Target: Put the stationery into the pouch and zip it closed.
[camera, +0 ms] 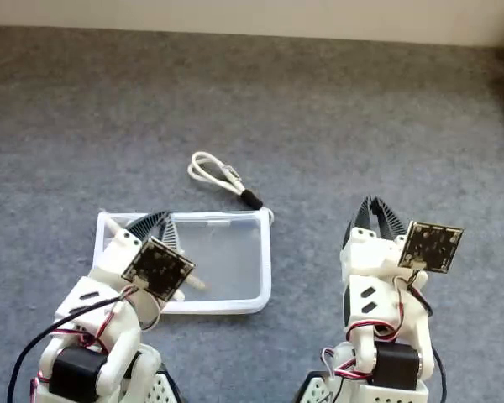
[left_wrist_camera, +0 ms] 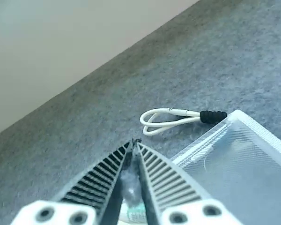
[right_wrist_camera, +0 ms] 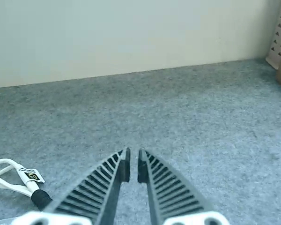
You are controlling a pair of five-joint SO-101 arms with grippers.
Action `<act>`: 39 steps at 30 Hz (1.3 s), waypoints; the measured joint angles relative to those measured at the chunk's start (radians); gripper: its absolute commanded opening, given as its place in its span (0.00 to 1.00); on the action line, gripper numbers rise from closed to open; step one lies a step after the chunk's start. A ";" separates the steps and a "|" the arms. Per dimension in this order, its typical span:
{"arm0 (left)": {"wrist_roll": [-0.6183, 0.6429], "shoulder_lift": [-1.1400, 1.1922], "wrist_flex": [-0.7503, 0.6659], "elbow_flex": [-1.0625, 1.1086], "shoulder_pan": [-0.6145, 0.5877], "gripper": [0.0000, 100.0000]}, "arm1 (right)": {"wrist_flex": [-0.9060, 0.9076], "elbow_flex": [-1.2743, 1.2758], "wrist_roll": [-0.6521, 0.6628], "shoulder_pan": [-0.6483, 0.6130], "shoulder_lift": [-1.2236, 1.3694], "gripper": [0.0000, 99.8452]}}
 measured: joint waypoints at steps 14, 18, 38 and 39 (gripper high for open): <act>0.135 0.000 0.000 0.055 -0.181 0.02 | 0.221 -0.002 0.014 -0.023 0.003 0.02; 0.137 -0.006 0.000 0.118 -0.190 0.02 | 0.279 0.009 0.014 -0.023 -0.005 0.02; 0.137 0.002 0.000 0.428 -0.189 0.02 | 0.269 0.284 0.014 -0.025 0.006 0.02; 0.137 0.002 0.000 0.428 -0.189 0.02 | 0.269 0.284 0.014 -0.025 0.006 0.02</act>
